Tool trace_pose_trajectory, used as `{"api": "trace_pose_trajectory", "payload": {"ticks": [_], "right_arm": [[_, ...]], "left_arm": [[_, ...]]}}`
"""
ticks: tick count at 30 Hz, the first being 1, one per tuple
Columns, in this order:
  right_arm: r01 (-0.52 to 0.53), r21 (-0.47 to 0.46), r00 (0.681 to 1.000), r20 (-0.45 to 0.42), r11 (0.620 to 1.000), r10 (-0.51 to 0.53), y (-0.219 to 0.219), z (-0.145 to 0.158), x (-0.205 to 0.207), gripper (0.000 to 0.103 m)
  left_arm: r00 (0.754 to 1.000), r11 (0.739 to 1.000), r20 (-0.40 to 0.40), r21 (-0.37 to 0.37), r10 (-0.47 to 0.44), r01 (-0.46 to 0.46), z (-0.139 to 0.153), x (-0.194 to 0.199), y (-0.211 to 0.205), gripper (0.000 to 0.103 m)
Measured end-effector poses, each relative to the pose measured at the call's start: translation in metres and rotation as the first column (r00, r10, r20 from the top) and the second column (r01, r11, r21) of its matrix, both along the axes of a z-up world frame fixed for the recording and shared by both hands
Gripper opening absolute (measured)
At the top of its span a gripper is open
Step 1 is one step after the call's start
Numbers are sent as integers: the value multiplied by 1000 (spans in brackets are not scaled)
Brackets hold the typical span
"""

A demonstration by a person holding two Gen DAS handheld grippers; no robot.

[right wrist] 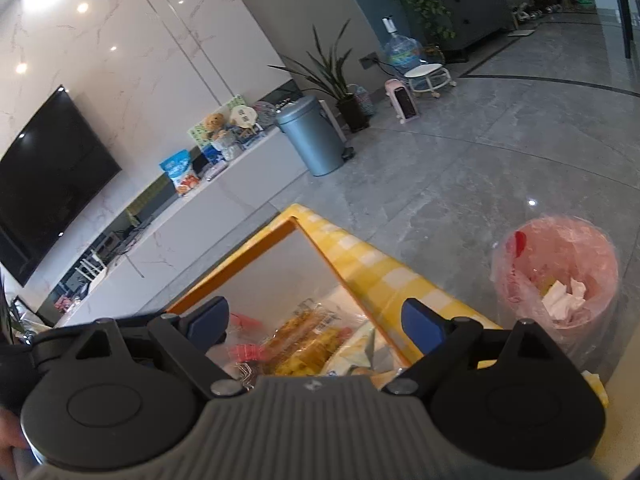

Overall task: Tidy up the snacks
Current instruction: 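Lower the cola bottle and puffed-snack bag into the orange box, opening both grippers, then grasp the green sausage stick with the right gripper while the left gripper grasps the white-candy bag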

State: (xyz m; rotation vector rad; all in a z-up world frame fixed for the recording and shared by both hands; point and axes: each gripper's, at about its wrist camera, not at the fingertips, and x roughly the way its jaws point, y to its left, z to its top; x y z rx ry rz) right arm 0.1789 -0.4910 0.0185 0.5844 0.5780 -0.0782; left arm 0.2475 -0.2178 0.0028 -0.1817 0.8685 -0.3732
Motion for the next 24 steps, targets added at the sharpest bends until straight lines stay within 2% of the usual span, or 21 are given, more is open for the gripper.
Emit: {"api": "trace_pose_trajectory", "payload": {"ticks": [5,9,11,13,14,16,17,18,19,21,23,24], "right_arm": [[-88,-58,991,91,994,93,17,19,-3,92],[-179,-95,967,166,979,193,45,35,-7,92],[-243,-156,946,179,957,270,68,43,-5,91],[-334,-253,913,152,908,379,98,52,1,82],[-396,-307,884,126,865,450,114,56,5,77],[-521,-401,806,61,754,589,149,63,13,77],[-576,-444,762,12,686,647,168,64,19,73],[-626,-488,716,-50,608,697,187,64,26,66],[-673,-524,666,-123,522,736,206,62,34,64],[-757,-544,570,-279,362,773,239,52,53,57],[-817,-529,487,-424,227,764,267,35,73,46],[-839,-519,447,-488,162,750,279,26,83,44]], "left_arm": [[997,998,70,48,41,-44,31,-29,36,87],[985,983,110,112,133,-145,48,-47,89,89],[978,970,103,145,181,-195,49,-50,117,89],[971,955,73,180,228,-237,46,-48,145,89],[966,947,58,191,251,-257,43,-47,158,89],[955,936,34,192,294,-295,38,-47,183,89],[951,933,27,186,308,-307,34,-48,194,89],[948,931,19,181,318,-316,30,-48,204,89],[944,928,9,179,330,-326,24,-48,213,89],[935,921,-16,176,355,-347,13,-46,228,89],[929,917,-41,183,367,-354,2,-43,240,89],[926,914,-53,187,375,-360,-2,-44,245,89]]}}
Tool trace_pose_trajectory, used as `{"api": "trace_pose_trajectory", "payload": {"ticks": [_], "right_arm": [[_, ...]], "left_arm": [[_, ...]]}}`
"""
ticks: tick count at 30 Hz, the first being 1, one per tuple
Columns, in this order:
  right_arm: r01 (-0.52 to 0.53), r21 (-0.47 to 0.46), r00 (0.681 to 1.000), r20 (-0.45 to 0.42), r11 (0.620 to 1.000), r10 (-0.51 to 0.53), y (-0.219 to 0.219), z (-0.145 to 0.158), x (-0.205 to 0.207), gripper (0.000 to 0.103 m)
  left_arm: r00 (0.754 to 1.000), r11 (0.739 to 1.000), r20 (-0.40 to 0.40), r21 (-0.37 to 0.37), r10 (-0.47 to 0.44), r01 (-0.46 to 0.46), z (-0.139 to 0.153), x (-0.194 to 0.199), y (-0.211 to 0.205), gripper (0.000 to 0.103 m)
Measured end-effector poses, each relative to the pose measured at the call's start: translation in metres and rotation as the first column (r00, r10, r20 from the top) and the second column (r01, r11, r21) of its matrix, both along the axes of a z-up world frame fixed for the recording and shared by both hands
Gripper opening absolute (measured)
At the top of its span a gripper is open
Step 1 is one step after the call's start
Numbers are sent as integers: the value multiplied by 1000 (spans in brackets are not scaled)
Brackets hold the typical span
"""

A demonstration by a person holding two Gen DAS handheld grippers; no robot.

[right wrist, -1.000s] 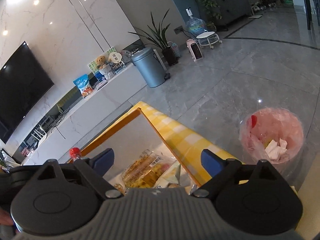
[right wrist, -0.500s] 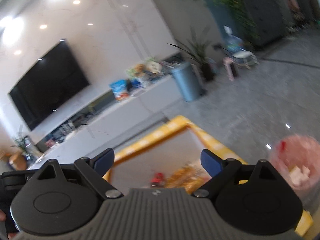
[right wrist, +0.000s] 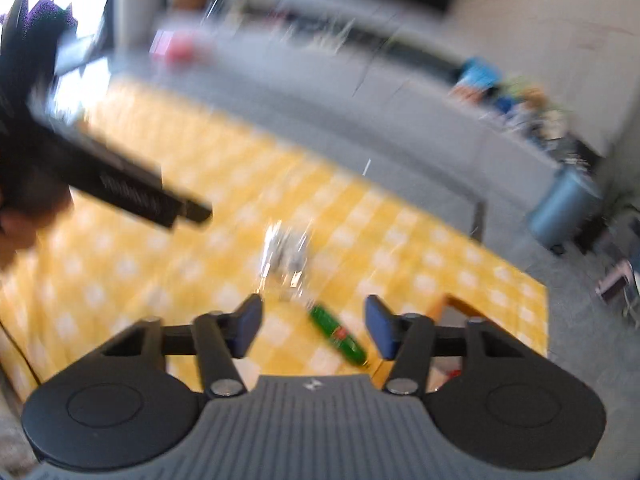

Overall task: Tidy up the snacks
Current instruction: 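Grasp the green sausage stick with the right gripper while the left gripper grasps the white-candy bag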

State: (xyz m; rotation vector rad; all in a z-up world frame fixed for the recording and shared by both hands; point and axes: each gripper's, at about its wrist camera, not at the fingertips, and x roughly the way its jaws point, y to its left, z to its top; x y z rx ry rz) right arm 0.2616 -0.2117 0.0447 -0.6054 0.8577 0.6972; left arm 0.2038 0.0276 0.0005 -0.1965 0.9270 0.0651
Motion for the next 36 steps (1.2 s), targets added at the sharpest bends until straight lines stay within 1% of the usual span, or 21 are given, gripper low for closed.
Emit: {"api": "trace_pose_trajectory", "payload": {"ticks": [2,4,5,7,8,9,12,14,15,18,20,21,22,23,24,26,28,30,32,34,36], "right_arm": [[-79,-152,997,-7,985,79,24,-20,13,43],[-178,-322,984,-33,930,177,41,-43,21,43],[-234,-368,972,-78,900,221,46,-53,26,43],[-349,-387,937,-165,853,308,52,-69,29,43],[-383,-402,923,-195,832,331,53,-77,31,43],[-393,-427,919,-224,814,326,59,-87,33,43],[-383,-481,922,-256,788,291,64,-108,46,43],[-350,-519,936,-228,780,268,65,-115,56,43],[-335,-525,942,-213,782,261,64,-117,59,43],[-350,-490,935,-229,799,270,64,-116,64,43],[-335,-509,942,-194,793,273,65,-123,67,43],[-326,-522,945,-191,788,264,65,-127,69,33],[-314,-528,949,-205,789,240,64,-132,73,28],[-299,-505,953,-208,810,222,64,-131,77,26],[-280,-488,956,-221,826,193,63,-130,82,21],[-258,-459,959,-230,850,167,59,-129,87,21],[-263,-446,958,-226,856,177,57,-129,87,21],[-264,-440,959,-218,858,183,56,-128,85,21],[-246,-434,963,-214,867,166,56,-128,85,21],[-221,-430,969,-202,875,145,55,-129,85,21],[-204,-424,973,-190,882,134,53,-128,83,21]], "left_arm": [[999,1000,-32,9,-1,1,-11,3,6,89],[998,999,-55,26,-21,23,-20,1,14,88],[999,999,-50,32,-21,22,-22,-1,17,88],[1000,999,-25,37,-15,16,-26,-1,20,88],[999,999,-26,38,-23,24,-29,1,22,88],[999,999,-33,36,-30,31,-32,4,22,88],[998,998,-62,49,-30,33,-40,10,21,87],[997,997,-62,56,-50,53,-41,12,17,87],[996,996,-60,59,-60,63,-42,10,16,87],[996,996,-61,63,-62,66,-42,14,12,87],[995,996,-69,32,-75,77,-44,21,11,87],[994,997,-80,11,-77,78,-44,25,10,87],[993,997,-94,-11,-71,70,-45,30,9,87],[992,997,-103,-34,-66,63,-46,35,9,87],[992,997,-107,-53,-65,60,-47,39,9,87],[991,995,-110,-73,-73,65,-51,49,6,87],[992,995,-123,-96,-28,16,-55,61,6,87],[990,988,-133,-140,53,-71,-59,74,4,87],[985,983,-164,-164,49,-77,-65,89,-5,87],[978,985,-197,-146,66,-96,-73,102,-17,87],[971,984,-202,-97,125,-147,-81,111,-24,88]]}}
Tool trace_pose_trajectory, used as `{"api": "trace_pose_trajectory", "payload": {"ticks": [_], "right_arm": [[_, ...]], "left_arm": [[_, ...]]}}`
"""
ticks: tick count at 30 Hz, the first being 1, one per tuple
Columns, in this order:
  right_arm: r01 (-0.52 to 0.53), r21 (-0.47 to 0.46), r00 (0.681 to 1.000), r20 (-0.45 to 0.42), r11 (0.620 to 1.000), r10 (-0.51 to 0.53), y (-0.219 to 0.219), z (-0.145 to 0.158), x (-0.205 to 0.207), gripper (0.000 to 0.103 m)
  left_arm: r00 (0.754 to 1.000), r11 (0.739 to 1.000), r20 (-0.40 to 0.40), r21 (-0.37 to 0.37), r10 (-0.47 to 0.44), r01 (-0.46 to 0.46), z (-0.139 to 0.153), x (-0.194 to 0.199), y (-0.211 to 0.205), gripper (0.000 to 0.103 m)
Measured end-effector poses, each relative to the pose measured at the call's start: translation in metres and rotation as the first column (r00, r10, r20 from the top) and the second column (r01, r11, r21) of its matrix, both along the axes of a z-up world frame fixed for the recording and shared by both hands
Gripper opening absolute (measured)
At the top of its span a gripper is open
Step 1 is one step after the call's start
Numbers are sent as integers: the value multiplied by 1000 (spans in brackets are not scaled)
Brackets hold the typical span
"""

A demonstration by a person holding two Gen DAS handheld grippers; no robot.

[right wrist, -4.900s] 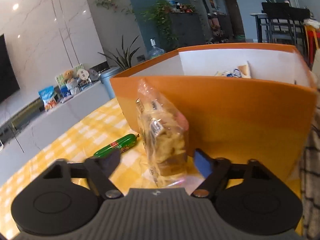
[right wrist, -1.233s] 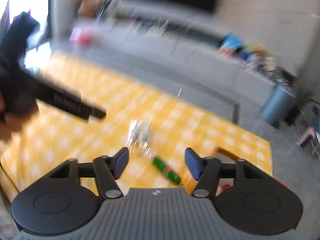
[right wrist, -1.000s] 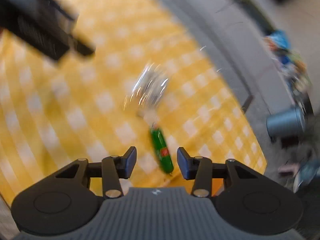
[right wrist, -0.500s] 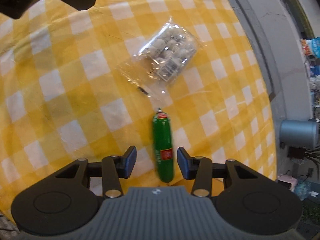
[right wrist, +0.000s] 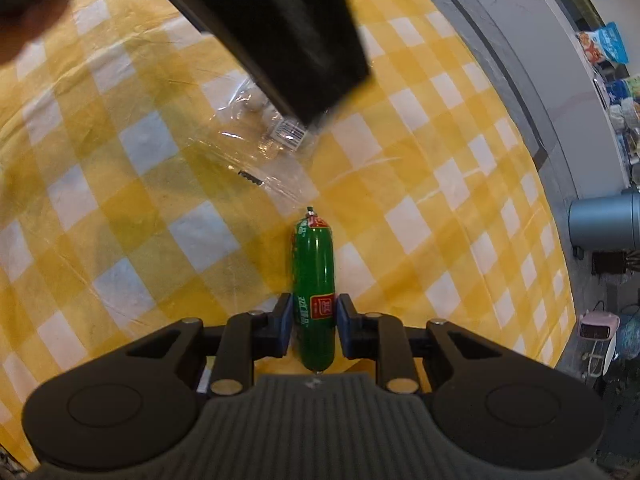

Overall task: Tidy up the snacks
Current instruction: 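Grasp the green sausage stick with the right gripper while the left gripper grasps the white-candy bag, then carry the sausage stick and candy bag over the orange box and release both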

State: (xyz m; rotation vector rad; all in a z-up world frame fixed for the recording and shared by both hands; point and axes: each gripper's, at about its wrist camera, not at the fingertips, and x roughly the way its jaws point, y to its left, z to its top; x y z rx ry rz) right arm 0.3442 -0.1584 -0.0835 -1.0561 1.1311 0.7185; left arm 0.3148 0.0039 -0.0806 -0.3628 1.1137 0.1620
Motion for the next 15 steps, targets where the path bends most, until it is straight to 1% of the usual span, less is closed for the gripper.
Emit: {"api": "trace_pose_trajectory", "payload": {"ticks": [1,2,4,5,6,8,11,14,15], "right_arm": [[1,6,1000,6,1000,-1,-1,0,-1,21],[-5,11,1000,15,1000,5,-2,0,-3,21],[-39,13,998,45,999,38,-3,0,-11,21],[-50,12,997,58,999,50,-3,1,-16,21],[-56,14,996,69,998,55,-4,2,-20,21],[-63,11,995,73,998,62,-3,3,-22,21],[-52,12,996,72,999,51,-1,4,-24,22],[-61,13,995,79,998,59,-2,5,-27,22],[-60,14,995,80,998,59,-2,5,-28,21]], "left_arm": [[999,999,-15,22,40,-39,-5,4,-2,88],[997,997,-33,28,69,-68,-11,8,-2,89],[996,996,-23,-4,90,-91,-17,13,-2,99],[996,996,-18,11,92,-92,-17,16,-5,99],[996,996,-18,31,89,-88,-16,19,-9,99],[997,995,-21,67,80,-79,-18,26,-15,103],[998,992,-40,112,56,-52,-22,34,-27,103],[998,980,-60,198,9,3,-24,36,-42,103],[999,981,-41,196,3,5,-22,34,-44,102]]}}
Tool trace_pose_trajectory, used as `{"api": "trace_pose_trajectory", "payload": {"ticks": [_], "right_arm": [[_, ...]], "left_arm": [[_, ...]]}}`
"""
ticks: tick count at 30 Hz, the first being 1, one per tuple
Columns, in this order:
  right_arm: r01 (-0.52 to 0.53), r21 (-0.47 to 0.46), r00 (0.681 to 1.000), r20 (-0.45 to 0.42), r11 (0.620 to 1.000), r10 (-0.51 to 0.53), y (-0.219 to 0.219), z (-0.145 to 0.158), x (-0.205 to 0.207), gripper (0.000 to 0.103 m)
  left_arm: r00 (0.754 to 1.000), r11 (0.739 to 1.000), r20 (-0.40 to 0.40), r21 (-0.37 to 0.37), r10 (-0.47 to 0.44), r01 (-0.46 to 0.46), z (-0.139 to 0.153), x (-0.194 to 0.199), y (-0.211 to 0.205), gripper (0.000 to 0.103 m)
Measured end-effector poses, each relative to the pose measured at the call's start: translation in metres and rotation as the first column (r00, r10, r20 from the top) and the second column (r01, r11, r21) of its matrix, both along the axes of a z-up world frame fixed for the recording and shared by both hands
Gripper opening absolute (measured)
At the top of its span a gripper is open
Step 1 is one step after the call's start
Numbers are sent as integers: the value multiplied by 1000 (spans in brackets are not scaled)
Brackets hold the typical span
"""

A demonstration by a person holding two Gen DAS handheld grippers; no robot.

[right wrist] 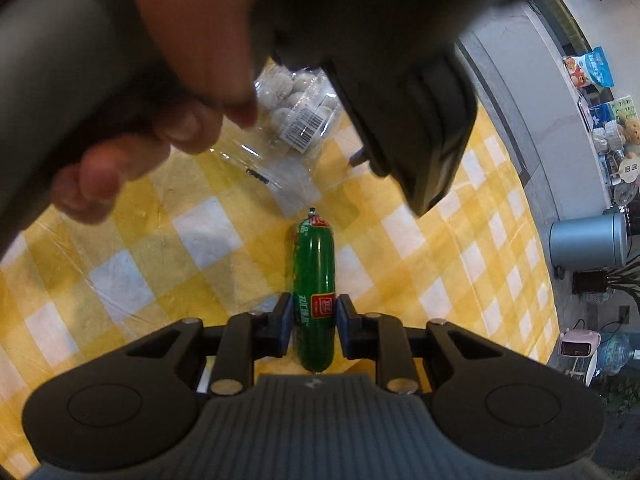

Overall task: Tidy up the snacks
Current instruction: 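Carry the sausage stick and candy bag over the orange box and release both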

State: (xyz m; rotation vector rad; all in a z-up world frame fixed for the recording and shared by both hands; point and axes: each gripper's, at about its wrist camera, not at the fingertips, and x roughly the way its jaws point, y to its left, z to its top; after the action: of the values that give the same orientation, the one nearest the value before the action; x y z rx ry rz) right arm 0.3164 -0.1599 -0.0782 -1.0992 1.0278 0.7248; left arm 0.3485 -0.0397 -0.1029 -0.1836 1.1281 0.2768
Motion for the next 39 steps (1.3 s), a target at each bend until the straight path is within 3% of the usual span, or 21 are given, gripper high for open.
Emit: {"api": "trace_pose_trajectory", "payload": {"ticks": [2,3,6,12,16,18,22,25,29,32,36,37,39], "right_arm": [[-1,-1,1000,3,1000,1,-1,-1,2,21],[-4,-3,1000,6,1000,4,-1,-1,1,21],[1,-6,1000,11,1000,0,0,-1,-1,21],[-2,-16,999,33,1000,3,2,1,-10,20],[62,99,997,35,993,-65,-8,22,-9,20],[107,194,994,-5,975,-108,-21,44,-12,20],[225,427,974,-91,876,-206,-66,99,-30,20],[306,561,949,-116,769,-292,-115,136,-53,20],[402,644,894,-125,650,-429,-184,169,-83,20],[472,656,837,-124,589,-533,-230,171,-97,20],[612,644,730,-236,460,-641,-281,142,-93,20],[638,635,708,-263,435,-656,-288,134,-94,20],[658,623,699,-295,424,-652,-294,120,-97,20]], "left_arm": [[1000,1000,10,9,-4,3,4,-4,0,81],[1000,1000,15,8,-1,1,6,-5,2,75],[1000,999,7,-24,23,-23,9,-8,11,72],[998,999,53,-29,-43,44,23,-27,13,70],[990,997,121,-29,-68,72,48,-51,14,70],[982,995,170,-50,-77,87,67,-65,17,70],[951,988,290,-79,-104,132,111,-93,17,69],[917,971,360,-100,-170,219,142,-108,-1,69],[862,924,432,-141,-264,354,173,-123,-41,69],[828,867,452,-198,-332,456,178,-126,-73,69],[813,779,410,-305,-412,549,159,-117,-107,69],[811,768,399,-313,-428,559,153,-114,-113,69],[807,755,377,-317,-455,574,141,-108,-124,69]]}}
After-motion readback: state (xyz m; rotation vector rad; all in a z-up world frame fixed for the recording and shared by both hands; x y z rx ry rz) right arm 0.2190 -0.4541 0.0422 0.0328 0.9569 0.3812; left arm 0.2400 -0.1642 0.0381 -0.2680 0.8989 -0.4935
